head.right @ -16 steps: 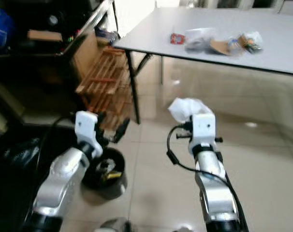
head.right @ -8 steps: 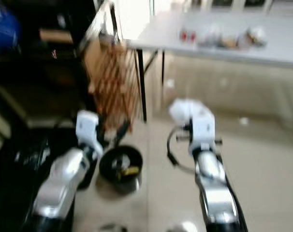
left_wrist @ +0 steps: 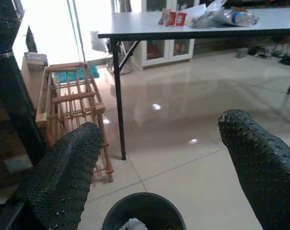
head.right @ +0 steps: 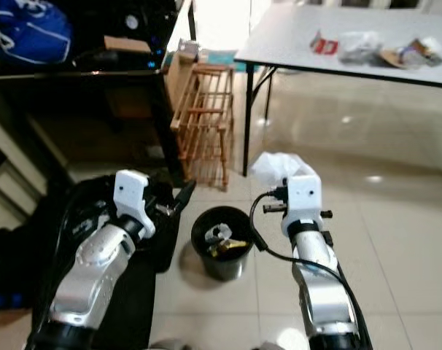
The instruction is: Picking trash to rubbish bin
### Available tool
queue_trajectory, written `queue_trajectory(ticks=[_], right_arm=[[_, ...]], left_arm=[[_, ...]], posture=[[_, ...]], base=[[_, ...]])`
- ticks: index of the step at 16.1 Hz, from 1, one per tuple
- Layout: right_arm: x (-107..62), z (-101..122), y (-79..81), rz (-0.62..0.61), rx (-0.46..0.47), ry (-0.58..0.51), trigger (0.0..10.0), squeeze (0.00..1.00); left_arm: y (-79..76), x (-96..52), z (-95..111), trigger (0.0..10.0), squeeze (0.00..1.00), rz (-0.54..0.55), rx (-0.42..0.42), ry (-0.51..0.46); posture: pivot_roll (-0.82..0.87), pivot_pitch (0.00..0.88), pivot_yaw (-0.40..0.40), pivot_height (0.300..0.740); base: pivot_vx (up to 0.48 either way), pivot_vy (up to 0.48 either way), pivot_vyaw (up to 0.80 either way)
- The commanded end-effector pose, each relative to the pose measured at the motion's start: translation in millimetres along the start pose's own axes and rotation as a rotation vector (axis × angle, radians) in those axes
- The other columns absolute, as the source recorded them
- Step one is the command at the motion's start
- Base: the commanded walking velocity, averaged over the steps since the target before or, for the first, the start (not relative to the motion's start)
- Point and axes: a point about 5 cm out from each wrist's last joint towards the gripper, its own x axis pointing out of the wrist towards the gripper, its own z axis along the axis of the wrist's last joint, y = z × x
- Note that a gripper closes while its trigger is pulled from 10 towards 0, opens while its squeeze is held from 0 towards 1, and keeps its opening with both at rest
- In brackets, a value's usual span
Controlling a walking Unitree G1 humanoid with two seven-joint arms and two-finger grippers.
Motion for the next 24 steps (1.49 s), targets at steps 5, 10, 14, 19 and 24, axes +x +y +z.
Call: queue_trajectory(ticks=[5,10,14,19,24], right_arm=[[2.0,7.1,4.6,0.019,0.009,-0.024,10.0,0.0],[4.8,8.6,6.2,0.026,0.009,-0.029,10.0,0.0],[5.1,8.6,6.6,0.026,0.008,-0.029,10.0,0.0],[5.0,7.9,7.4,0.028,0.01,-0.027,10.0,0.0],[5.9,7.5,7.7,0.027,0.011,-0.024,10.0,0.0]], left_arm=[[2.7,-0.9,-0.2,10.0,0.0,0.007,0.017,0.005],[1.2,3.0,1.1,10.0,0.0,-0.004,0.022,-0.006],[0.4,3.8,0.1,10.0,0.0,-0.008,0.032,-0.003],[1.3,4.3,-1.8,10.0,0.0,-0.006,0.051,0.007],[0.6,4.3,-3.6,10.0,0.0,-0.012,0.057,0.01]], posture=[[0.0,0.088,0.04,0.74],[0.0,0.073,0.041,0.74],[0.0,0.072,0.044,0.74],[0.0,0.071,0.046,0.74],[0.0,0.071,0.048,0.74]], base=[[0.0,0.0,0.0],[0.0,0.0,0.0],[0.131,0.0,0.0],[0.316,0.0,0.0],[0.375,0.0,0.0]])
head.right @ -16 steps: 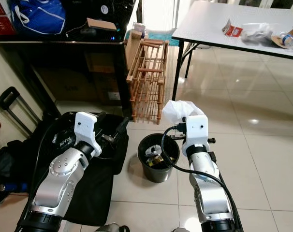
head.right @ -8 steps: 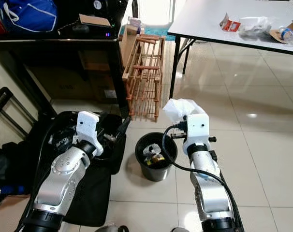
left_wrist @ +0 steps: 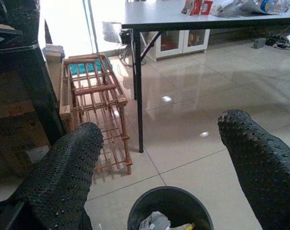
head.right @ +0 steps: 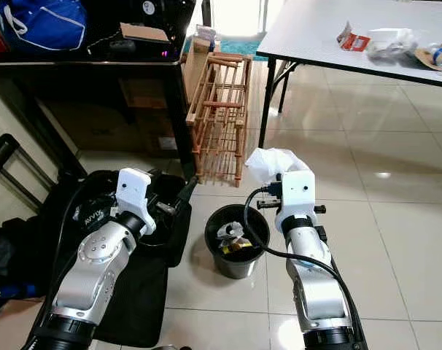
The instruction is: Picking trash to rubbish bin
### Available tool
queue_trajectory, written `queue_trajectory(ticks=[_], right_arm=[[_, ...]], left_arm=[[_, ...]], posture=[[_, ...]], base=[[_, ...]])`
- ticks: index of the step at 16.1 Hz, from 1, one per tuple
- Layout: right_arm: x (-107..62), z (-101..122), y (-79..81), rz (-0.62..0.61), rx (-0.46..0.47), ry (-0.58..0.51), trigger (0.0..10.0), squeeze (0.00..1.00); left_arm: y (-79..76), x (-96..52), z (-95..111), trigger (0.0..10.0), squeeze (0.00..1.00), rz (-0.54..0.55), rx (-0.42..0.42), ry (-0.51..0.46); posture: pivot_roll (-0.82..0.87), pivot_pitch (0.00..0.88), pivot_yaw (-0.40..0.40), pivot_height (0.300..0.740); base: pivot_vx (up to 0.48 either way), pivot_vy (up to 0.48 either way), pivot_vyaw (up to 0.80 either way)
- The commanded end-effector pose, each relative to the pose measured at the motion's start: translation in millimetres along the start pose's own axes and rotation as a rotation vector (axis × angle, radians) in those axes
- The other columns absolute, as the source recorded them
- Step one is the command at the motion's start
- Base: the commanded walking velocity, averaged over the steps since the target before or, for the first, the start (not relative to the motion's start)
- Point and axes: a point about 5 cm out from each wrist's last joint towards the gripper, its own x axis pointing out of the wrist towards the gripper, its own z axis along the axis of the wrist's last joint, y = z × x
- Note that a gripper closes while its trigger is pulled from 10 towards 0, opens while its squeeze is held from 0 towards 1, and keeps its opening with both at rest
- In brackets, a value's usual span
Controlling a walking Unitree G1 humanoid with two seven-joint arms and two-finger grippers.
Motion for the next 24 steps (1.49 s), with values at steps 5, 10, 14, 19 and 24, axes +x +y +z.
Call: queue_trajectory(ticks=[5,10,14,19,24], right_arm=[[-0.2,-0.3,1.0,0.008,0.002,0.005,10.0,0.0],[-0.4,-0.9,1.7,0.011,-0.003,0.009,10.0,0.0],[-0.4,-1.6,2.0,0.011,-0.004,0.013,10.0,0.0],[-0.7,-3.7,2.0,0.012,-0.007,0.019,10.0,0.0],[-1.2,-5.1,6.4,0.028,-0.006,0.025,10.0,0.0]], left_arm=[[-1.9,-0.3,-3.2,10.0,0.0,-0.019,0.017,0.013],[-2.4,-0.7,-3.7,10.0,0.0,-0.021,0.024,0.013],[-1.9,-1.1,-4.3,10.0,0.0,-0.022,0.028,0.017],[-2.9,-1.4,-5.8,10.0,0.0,-0.028,0.026,0.024],[-6.3,-4.5,-13.1,10.0,0.0,-0.046,0.013,0.054]], posture=[[-0.01,0.079,0.045,0.74],[-0.01,0.082,0.044,0.74],[-0.01,0.083,0.046,0.74],[-0.01,0.085,0.049,0.74],[0.0,0.094,0.044,0.74]], base=[[0.443,0.0,0.0],[0.458,0.0,0.0],[0.468,0.0,0.0],[0.449,0.0,0.0],[0.0,0.0,0.0]])
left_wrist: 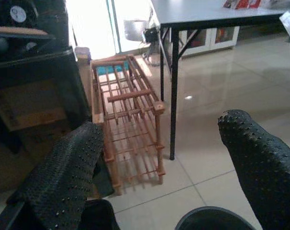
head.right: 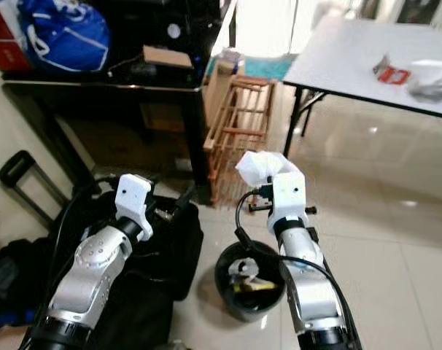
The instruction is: Picking trash to rubbish bin
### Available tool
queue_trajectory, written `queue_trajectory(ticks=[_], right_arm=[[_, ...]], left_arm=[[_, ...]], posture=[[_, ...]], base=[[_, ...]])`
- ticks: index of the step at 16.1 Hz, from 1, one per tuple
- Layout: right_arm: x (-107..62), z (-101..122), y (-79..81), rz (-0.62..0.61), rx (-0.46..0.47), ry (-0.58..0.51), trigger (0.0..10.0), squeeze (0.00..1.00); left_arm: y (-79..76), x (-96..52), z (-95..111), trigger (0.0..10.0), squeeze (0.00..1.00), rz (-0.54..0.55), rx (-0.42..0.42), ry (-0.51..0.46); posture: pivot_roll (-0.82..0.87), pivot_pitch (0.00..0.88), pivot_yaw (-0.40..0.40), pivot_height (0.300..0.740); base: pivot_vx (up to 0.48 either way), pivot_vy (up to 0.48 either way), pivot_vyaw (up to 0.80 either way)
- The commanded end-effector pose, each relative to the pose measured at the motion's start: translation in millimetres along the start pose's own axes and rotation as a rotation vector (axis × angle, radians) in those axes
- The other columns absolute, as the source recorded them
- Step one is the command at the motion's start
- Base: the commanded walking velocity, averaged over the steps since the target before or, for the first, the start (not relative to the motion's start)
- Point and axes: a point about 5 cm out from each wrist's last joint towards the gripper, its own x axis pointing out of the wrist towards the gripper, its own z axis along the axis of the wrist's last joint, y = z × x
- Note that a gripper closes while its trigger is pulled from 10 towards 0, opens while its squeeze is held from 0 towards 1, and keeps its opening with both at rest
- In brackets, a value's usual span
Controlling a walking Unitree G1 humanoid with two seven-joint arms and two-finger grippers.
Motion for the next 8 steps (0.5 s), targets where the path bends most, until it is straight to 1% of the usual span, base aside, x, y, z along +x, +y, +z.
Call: queue_trajectory(ticks=[1,5,8], right_arm=[[-1.1,-3.0,-2.3,-0.002,-0.004,0.013,10.0,0.0],[-1.0,-4.8,2.6,0.001,0.001,0.02,10.0,0.0],[0.9,-6.2,2.1,-0.017,0.015,0.033,10.0,0.0]], left_arm=[[-6.2,-1.4,-3.8,10.0,0.0,-0.022,-0.007,0.014],[-8.2,-10.7,-15.7,10.0,0.0,-0.042,-0.007,0.062],[-9.9,-14.0,-16.8,10.0,0.0,-0.063,0.004,0.074]], posture=[[0.0,0.099,0.044,0.74],[0.02,0.128,0.052,0.74],[0.02,0.139,0.057,0.74]], base=[[0.0,0.0,0.0],[0.0,0.0,0.0],[0.0,0.0,0.0]])
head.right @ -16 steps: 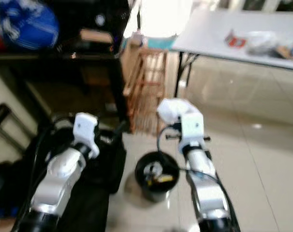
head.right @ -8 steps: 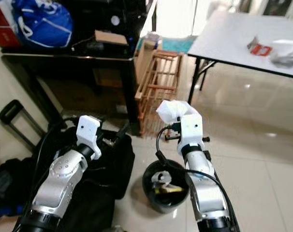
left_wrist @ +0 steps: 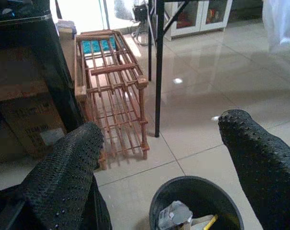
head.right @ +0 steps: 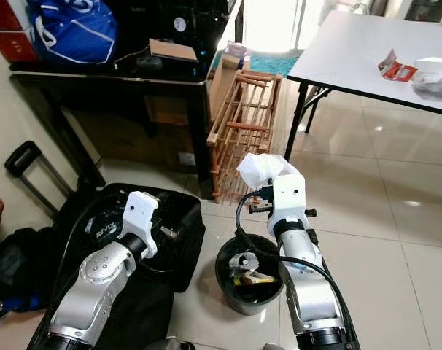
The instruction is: Picking trash to rubbish bin
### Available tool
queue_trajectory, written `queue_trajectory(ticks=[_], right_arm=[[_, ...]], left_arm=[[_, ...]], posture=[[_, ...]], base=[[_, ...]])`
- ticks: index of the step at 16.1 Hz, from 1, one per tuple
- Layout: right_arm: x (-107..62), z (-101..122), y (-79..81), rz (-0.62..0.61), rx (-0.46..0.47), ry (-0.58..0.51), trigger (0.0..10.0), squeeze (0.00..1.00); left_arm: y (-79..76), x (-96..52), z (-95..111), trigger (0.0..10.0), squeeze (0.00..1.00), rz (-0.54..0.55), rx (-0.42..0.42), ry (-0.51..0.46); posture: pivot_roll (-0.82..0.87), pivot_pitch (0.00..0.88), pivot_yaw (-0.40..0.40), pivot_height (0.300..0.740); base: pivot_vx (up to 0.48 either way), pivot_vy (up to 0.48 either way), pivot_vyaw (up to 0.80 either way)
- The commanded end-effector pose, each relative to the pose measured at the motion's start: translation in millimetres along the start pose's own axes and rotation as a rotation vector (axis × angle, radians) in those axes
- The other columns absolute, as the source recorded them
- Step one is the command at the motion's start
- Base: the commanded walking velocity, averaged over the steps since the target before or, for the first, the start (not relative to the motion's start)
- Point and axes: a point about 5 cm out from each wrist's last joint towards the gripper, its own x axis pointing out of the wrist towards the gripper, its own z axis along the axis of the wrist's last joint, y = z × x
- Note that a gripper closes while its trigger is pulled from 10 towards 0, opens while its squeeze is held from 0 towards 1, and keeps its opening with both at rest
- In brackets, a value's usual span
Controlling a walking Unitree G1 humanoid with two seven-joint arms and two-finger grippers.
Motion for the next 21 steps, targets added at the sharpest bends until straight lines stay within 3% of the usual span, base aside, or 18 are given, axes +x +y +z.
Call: queue_trajectory(ticks=[1,21], right_arm=[[1.5,-0.8,-1.2,-0.013,0.002,0.013,10.0,0.0],[6.0,-0.6,-8.1,-0.043,-0.009,0.019,10.0,0.0]], left_arm=[[0.1,-1.4,1.9,10.0,0.0,-0.015,0.018,0.005],[-2.5,3.6,2.6,10.0,0.0,-0.026,0.0,-0.012]], posture=[[0.02,0.139,0.058,0.74],[0.01,0.12,0.053,0.74]], base=[[0.0,0.0,-0.73],[0.0,0.0,-0.76]])
